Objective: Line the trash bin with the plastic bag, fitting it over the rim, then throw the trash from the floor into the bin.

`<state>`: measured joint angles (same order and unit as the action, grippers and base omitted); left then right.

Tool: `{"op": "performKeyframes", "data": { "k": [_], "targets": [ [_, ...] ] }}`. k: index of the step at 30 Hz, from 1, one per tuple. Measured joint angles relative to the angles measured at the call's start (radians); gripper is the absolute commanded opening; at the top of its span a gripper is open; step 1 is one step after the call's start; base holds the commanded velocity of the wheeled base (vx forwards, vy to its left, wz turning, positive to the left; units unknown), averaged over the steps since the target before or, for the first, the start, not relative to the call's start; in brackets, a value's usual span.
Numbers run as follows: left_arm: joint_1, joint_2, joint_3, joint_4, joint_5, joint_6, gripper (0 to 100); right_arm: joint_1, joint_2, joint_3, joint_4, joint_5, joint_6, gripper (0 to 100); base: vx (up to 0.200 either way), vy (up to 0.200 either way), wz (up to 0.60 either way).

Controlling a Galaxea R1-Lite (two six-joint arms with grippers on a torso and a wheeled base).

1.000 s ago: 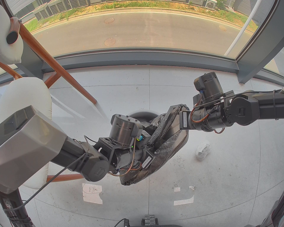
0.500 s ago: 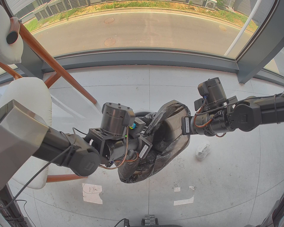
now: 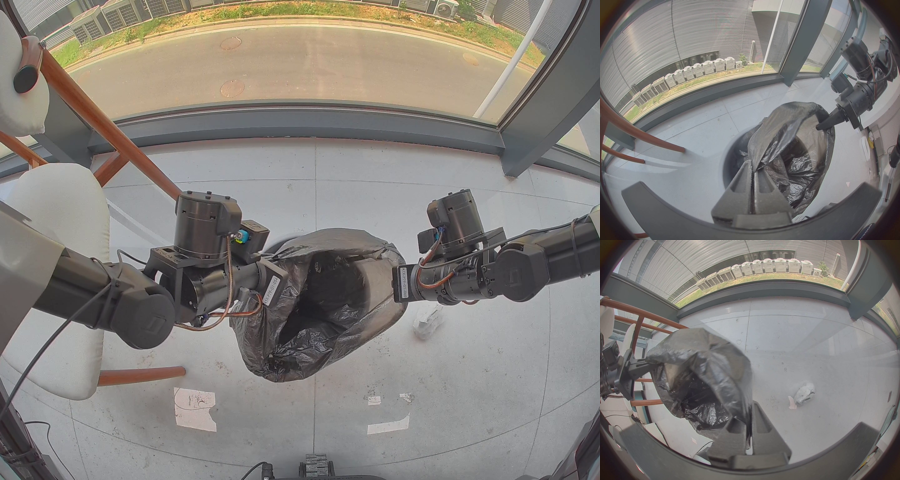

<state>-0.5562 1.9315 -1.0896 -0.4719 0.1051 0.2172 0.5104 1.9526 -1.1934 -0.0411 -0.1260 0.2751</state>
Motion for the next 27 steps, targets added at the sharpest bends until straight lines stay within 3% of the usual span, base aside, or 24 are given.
{"op": "performKeyframes", "data": {
  "k": [6, 15, 26, 27],
  "targets": [
    [0.01, -0.008, -0.002, 0.001, 0.001, 0.003, 0, -0.006, 0.013, 0.005, -0.026, 0.012, -0.012, 0, 0.0, 0.0, 0.0],
    [0.011, -0.001, -0.036, 0.002, 0.006, 0.003, 0, -0.01, 0.067, -0.007, -0.267, 0.017, -0.038, 0, 0.0, 0.0, 0.0],
    [0.017, 0.024, -0.101, 0.012, 0.041, 0.002, 0, -0.038, 0.114, -0.046, -0.294, 0.019, -0.056, 0, 0.0, 0.0, 0.0],
    [0.017, 0.026, -0.103, 0.013, 0.041, 0.003, 0, -0.042, 0.117, -0.05, -0.294, 0.019, -0.062, 100, 0.0, 0.0, 0.0]
  ]
}}
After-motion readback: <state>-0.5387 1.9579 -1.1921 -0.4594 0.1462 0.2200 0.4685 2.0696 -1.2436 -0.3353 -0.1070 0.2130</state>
